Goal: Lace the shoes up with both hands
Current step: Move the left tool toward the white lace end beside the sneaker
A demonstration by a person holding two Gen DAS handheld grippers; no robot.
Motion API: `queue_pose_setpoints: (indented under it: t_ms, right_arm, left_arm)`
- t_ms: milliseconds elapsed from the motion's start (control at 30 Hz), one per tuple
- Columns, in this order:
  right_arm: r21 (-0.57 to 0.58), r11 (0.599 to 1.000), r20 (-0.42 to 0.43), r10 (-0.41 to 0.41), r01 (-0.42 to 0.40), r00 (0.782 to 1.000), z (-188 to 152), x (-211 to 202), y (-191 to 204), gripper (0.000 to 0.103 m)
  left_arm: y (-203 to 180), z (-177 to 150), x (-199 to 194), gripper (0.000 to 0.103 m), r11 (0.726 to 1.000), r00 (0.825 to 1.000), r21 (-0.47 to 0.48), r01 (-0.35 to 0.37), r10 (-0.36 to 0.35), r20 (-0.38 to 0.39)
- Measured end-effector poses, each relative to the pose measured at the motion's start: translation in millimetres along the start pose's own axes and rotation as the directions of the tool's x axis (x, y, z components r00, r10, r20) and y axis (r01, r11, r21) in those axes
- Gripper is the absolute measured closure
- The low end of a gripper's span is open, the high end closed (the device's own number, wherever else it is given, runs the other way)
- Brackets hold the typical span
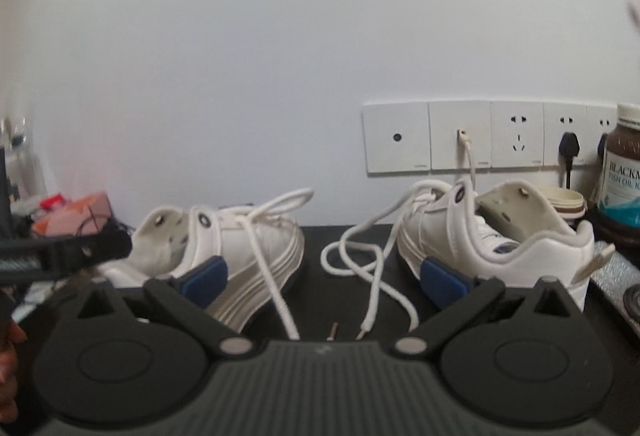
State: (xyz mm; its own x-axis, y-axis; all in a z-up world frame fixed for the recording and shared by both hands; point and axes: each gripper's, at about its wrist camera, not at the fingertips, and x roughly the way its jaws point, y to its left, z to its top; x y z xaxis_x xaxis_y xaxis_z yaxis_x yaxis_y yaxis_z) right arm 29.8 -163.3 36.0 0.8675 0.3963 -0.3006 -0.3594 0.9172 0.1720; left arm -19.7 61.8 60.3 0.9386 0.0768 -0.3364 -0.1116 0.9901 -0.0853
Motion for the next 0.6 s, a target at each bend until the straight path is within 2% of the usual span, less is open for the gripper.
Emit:
queue_pose_setpoints:
  t_ms: [67, 167, 333, 400, 467, 567, 600]
  right_arm:
    - [0.01, 1.0, 0.012, -0.012, 0.012, 1.0, -0.7, 1.0, -2.4, 0.001]
    - [-0.002, 1.0, 0.031, -0.021, 0.021, 0.999, -1.9, -1.0, -2.4, 0.001]
    - [0.016, 0.997, 0.079, 0.078, -0.08, 0.994, -3.8, -16.1, -0.2, 0.001]
    - [0.011, 0.992, 0.09, 0.123, -0.124, 0.988, -4.8, -18.7, 2.4, 0.001]
    - [-0.003, 0.99, 0.095, 0.143, -0.143, 0.985, -5.4, -19.7, 7.0, 0.001]
    - [-0.02, 0.988, 0.112, 0.152, -0.151, 0.982, -4.4, -21.5, 13.7, 0.001]
    - [-0.014, 0.987, 0.112, 0.159, -0.159, 0.981, -3.1, -20.9, 15.4, 0.001]
  left_arm:
    - [2.0, 4.1, -2.1, 0.0, 1.0, 1.0, -0.01, -0.009, 0.009, 0.006]
    - [14.5, 9.8, 1.0, 0.0, 0.993, 1.0, -0.119, -0.006, 0.005, -0.007]
    - [47.6, -4.6, -2.6, 0.0, 0.976, 0.998, -0.216, 0.02, -0.006, 0.065]
    - [61.2, -3.6, 4.9, 0.0, 0.973, 1.0, -0.229, 0.022, -0.016, 0.027]
    - [70.1, -1.4, 8.4, 0.0, 0.965, 1.0, -0.263, 0.002, 0.004, 0.025]
    - [71.7, -0.8, 12.9, 0.0, 0.972, 0.999, -0.234, -0.036, 0.04, 0.01]
    - [68.3, -2.3, 16.7, 0.0, 0.976, 0.997, -0.2, -0.083, 0.08, -0.023]
